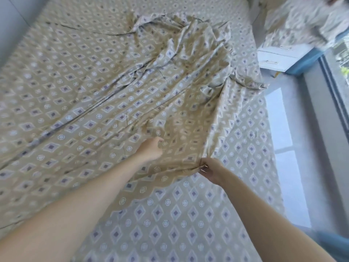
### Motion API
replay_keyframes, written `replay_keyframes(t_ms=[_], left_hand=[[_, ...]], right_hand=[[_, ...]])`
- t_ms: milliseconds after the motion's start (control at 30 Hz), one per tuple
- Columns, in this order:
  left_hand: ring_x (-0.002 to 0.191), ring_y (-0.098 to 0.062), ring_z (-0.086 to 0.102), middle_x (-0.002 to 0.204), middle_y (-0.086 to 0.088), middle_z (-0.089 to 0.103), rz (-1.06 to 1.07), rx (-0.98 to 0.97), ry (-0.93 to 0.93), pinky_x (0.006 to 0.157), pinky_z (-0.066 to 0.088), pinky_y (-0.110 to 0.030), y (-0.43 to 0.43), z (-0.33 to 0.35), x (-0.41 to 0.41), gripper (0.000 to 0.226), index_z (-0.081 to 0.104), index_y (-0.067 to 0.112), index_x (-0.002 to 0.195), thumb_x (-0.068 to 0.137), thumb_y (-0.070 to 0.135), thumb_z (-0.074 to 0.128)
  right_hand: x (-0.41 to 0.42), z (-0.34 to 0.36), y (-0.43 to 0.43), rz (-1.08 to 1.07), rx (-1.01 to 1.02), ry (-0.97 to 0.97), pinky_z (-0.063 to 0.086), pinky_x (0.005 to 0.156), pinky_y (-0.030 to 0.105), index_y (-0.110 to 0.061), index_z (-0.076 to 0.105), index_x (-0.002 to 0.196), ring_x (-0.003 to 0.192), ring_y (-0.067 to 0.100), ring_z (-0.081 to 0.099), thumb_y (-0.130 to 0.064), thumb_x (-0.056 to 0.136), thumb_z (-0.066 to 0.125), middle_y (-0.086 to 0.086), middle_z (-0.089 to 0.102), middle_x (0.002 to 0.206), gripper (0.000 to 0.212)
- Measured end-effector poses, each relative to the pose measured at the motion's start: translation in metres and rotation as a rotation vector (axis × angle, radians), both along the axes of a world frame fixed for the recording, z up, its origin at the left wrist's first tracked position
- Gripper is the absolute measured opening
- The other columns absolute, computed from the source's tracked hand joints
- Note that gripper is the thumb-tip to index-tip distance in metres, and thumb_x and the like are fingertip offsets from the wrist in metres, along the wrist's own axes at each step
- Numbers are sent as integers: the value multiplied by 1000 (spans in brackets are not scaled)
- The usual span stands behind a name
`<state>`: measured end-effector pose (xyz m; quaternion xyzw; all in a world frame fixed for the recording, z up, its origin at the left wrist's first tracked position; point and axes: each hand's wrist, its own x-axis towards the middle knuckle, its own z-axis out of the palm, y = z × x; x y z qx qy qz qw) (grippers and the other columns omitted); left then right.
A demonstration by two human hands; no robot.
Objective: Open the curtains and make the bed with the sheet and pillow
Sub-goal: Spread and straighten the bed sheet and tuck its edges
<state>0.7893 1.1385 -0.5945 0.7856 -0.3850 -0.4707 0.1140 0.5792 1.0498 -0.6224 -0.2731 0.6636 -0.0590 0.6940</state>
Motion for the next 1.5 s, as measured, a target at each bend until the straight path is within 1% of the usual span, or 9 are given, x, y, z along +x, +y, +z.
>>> replay_keyframes(t_ms=[167,367,500,633,833,1133,1233,1367,1500], left_hand=[[69,-14,55,128,0,50,-49,72,-6,51,37,-22,19,42,-48,69,33,22,145,85,-9,47],[128,-26,45,150,-4,34,20,236,-16,95,44,-30,66,70,-128,90,24,24,150,76,2,70],[120,-21,52,141,3,46,150,116,-166,93,46,-33,95,80,-169,70,38,29,142,80,16,67],[76,-21,57,102,0,65,327,-24,-267,59,37,-27,111,92,-191,36,61,19,120,91,5,46],[71,-20,46,81,-4,53,422,-66,-310,52,28,-27,128,105,-197,21,58,9,91,91,-2,39],[74,-24,47,83,-6,52,511,-79,-268,62,30,-29,137,119,-181,15,46,10,85,91,-1,38],[74,-24,47,84,-8,52,543,-110,-274,61,30,-30,139,122,-178,13,47,9,85,92,2,38],[60,-17,40,74,-3,44,640,-113,-342,51,26,-30,145,126,-174,21,39,11,75,96,9,38],[62,-15,41,88,-4,46,659,-170,-413,54,28,-30,149,133,-176,15,43,13,84,91,0,37]], right_hand=[[-36,41,3,265,-21,-111,54,78,25,4,60,91,78,19,58,12,83,51,14,62,87,14],[-65,85,9,619,-4,-171,45,51,14,2,56,97,59,11,52,10,80,62,12,55,76,20],[-80,118,17,838,-42,-229,51,64,16,-7,50,79,66,11,57,6,81,66,7,53,71,21],[-90,136,20,896,-219,-171,49,93,30,-6,52,87,110,21,60,-10,83,72,21,60,117,20],[-85,142,24,1082,-663,108,19,113,47,-14,63,118,145,23,-3,-34,85,69,0,1,158,40],[-67,141,42,1321,-1695,166,38,94,57,-16,68,78,111,31,32,-11,75,77,12,38,130,11],[-57,139,40,1420,-1665,76,29,106,56,-14,56,72,134,40,26,-10,76,71,11,33,148,16],[-42,138,33,1422,-1331,136,44,63,35,-19,35,70,77,33,57,-5,89,55,11,58,80,31],[-47,132,27,1552,-1305,397,38,53,35,-5,30,121,68,30,53,-7,88,58,9,53,83,43]])
